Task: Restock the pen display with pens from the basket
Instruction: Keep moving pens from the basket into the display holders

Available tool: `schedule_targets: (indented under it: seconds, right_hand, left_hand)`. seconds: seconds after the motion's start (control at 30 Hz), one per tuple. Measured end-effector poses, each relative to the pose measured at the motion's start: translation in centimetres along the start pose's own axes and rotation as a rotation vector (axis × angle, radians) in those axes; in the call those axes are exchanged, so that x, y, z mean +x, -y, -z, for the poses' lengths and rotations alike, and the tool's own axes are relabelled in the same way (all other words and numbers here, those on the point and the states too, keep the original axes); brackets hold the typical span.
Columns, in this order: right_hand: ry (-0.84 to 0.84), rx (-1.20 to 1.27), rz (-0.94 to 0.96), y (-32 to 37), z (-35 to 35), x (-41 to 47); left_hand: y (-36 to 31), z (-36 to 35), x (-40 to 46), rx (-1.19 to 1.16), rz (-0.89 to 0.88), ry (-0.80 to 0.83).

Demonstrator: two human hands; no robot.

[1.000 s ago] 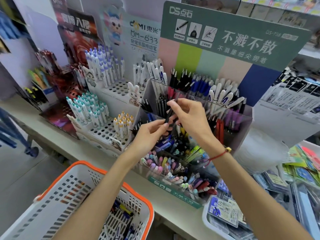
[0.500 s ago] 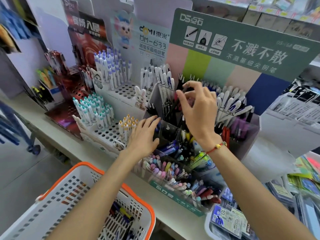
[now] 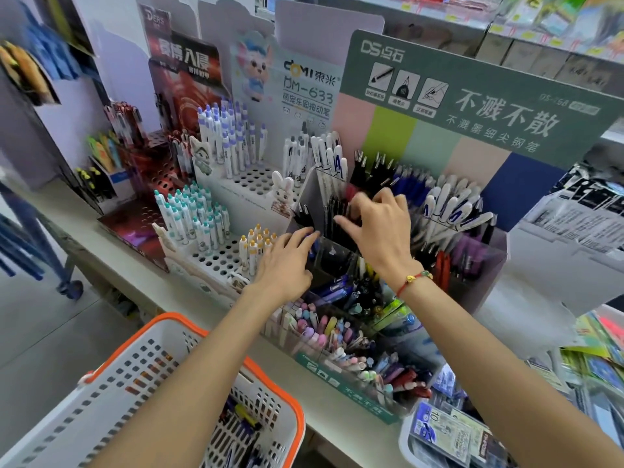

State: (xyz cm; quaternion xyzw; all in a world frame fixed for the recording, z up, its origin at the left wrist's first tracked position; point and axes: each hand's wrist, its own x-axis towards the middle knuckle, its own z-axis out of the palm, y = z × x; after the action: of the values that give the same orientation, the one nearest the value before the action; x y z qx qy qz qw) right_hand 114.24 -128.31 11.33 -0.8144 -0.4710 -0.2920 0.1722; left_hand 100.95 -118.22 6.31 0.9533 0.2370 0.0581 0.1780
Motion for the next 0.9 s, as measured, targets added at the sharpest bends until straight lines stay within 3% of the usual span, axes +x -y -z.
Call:
schedule_targets:
  seconds: [0.1,0.17,0.33,0.43,0.57,0.67,0.83,0.9]
  right_hand:
    - [0.177,-0.066,0.0,-0.2,-0.3,-0.2]
    - [0.194,-0.053,-0.036,-0.1,0.0,-0.4]
    - [-0.067,0.152,-0.081,1.7,1.6,-3.4]
    - [-0.064,0.32,-0.024,4.8,1.1,-6.1]
    - [0.259,0.539,0.055,9.3,-1.7,-9.8]
    - [0.641,0.584,0.118,13.0,-4.2,-12.6]
    - [1.281,0.598,0.434,17.9,-8.5,-18.3]
    - [1.416,0.574,0.505,19.2,-10.3,-20.7]
  left_hand:
    - [0.1,0.2,0.2,-0.002,-0.018,0.017]
    - [0.3,0.4,-0.1,-0.028,-0.037,0.004]
    - [0.7,0.3,-3.5,-0.228,0.028,-0.169]
    - [1.8,-0.2,-6.5,-0.368,0.168,-0.229]
    - [5.2,-2.4,-10.9,-0.496,0.353,-0.227]
    - [8.6,-5.1,-15.3,-0.532,0.538,-0.199]
    - [12.6,-11.9,-24.8,-0.604,0.866,-0.274]
    - [13.5,-14.5,-28.3,-0.604,0.961,-0.249]
